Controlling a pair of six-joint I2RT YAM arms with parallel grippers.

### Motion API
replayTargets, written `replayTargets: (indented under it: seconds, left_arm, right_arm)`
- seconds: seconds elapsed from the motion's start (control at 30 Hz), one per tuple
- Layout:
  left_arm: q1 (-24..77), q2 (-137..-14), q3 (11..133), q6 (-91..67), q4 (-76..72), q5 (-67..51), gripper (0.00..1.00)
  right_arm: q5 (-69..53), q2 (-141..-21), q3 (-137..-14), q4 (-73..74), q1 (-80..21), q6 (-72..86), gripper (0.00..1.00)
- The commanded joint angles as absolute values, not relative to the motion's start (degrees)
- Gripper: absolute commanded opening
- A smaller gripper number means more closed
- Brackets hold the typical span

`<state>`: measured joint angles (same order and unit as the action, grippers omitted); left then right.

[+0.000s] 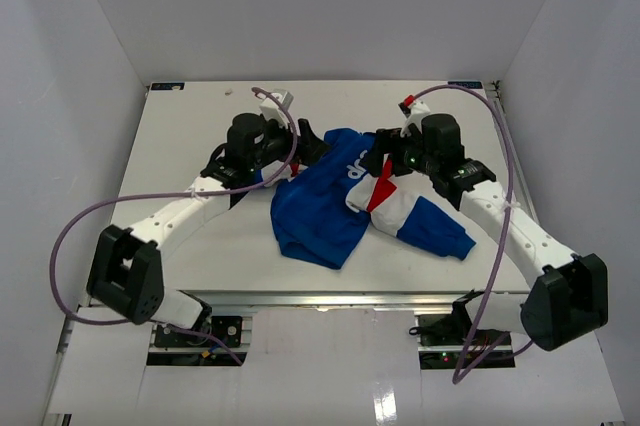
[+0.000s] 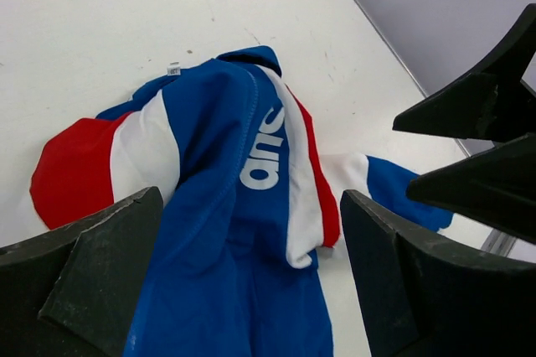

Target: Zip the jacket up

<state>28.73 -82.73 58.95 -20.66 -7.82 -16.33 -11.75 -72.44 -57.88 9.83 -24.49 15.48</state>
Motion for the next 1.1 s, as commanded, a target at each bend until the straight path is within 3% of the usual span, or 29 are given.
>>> replayTargets:
  seconds: [0.0,0.27,0.47,1.07]
  left_arm:
    - [34.3,-71.4,51.9,-21.6,-3.2,-9.9,0.98]
    - [44.9,-56.4,42.0,-19.4,-5.4,-4.5,0.98]
    - [46.8,-46.6,35.8,-19.2,-8.9,-1.9,0.98]
    - [46.8,-44.0,33.7,-18.7,-10.3,0.1,0.98]
  right_arm:
    - [-2.7,-64.6,-62.1,17.8,-31.3,15.4,0.9]
    - [16.6,-54.5,-59.3,26.2,-43.5,16.3,0.9]
    - [16.8,-42.4,-48.3,20.1,-44.3,14.9,0.9]
    - [19.1,-36.3,-45.6,20.2,-44.2,13.4,0.9]
